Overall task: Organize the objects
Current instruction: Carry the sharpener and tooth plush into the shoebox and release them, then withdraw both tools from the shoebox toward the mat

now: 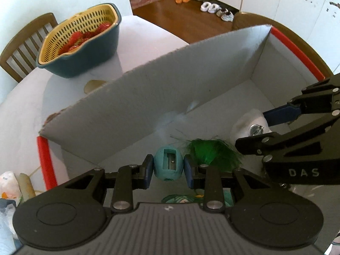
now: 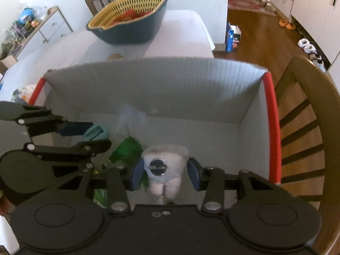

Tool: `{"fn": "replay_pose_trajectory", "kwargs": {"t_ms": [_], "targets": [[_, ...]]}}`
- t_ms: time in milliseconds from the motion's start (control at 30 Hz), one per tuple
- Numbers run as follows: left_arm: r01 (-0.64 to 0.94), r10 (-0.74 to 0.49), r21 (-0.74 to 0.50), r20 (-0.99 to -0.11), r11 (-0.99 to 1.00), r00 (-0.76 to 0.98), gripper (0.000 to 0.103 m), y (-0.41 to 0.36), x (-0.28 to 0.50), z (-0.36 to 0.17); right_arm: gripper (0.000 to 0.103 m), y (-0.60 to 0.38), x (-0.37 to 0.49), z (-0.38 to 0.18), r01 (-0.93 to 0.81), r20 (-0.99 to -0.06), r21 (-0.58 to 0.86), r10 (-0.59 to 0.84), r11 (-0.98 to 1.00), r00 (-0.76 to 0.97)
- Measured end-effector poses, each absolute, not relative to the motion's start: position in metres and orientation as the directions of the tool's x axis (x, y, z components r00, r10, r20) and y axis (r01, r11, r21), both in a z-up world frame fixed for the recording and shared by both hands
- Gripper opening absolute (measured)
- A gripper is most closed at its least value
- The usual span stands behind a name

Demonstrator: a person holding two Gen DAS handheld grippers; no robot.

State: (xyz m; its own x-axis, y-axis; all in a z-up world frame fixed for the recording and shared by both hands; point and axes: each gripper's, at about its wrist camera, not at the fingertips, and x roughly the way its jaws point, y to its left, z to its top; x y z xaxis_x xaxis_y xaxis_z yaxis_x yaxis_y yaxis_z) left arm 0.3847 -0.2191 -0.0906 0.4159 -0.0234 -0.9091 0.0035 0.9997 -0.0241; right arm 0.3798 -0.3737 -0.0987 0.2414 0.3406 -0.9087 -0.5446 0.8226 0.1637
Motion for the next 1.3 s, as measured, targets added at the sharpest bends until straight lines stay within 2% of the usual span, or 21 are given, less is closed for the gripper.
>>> {"fn": "replay_pose_trajectory", "kwargs": {"t_ms": [400,733,800,867,933,1167,1300], "targets": [[-0.015,-0.049,-0.057,-0.942,0.998,0.333,0.03,-0.216,0.395,-0.108,0.043,-0.368,0.386,-0.114,-0.533,-0.936,0.162,0.301,0.831,0.185],[-0.051,-0.065,-0.087,-0.938,0.995,0.34,0.031,-0.21,0.392,-0.107,0.047,-0.368,0.38,-0.111,-0.545,-0.931,0.162,0.31,0.823,0.192],[-0.055,-0.072,-0.097,-0.935,0.994,0.348,0.033,-0.208,0.388,-0.102,0.048,-0.37,0.378,-0.107,-0.554,-0.929,0.156,0.311,0.818,0.199],[-0.055,-0.069,-0.096,-0.929,0.994,0.364,0.051,-0.208,0.385,-0.099,0.049,-0.372,0.377,-0.103,-0.556,-0.925,0.164,0.323,0.815,0.201],[-0.053,-0.059,-0.086,-0.921,0.995,0.386,0.06,-0.207,0.381,-0.092,0.049,-0.374,0.374,-0.101,-0.558,-0.921,0.172,0.333,0.812,0.203],[-0.057,-0.089,-0.127,-0.894,0.99,0.439,0.061,-0.208,0.358,-0.068,0.05,-0.388,0.358,-0.084,-0.577,-0.902,0.176,0.366,0.798,0.231],[-0.057,-0.085,-0.127,-0.877,0.99,0.472,0.061,-0.209,0.345,-0.054,0.058,-0.399,0.348,-0.07,-0.585,-0.884,0.191,0.397,0.789,0.248]]}}
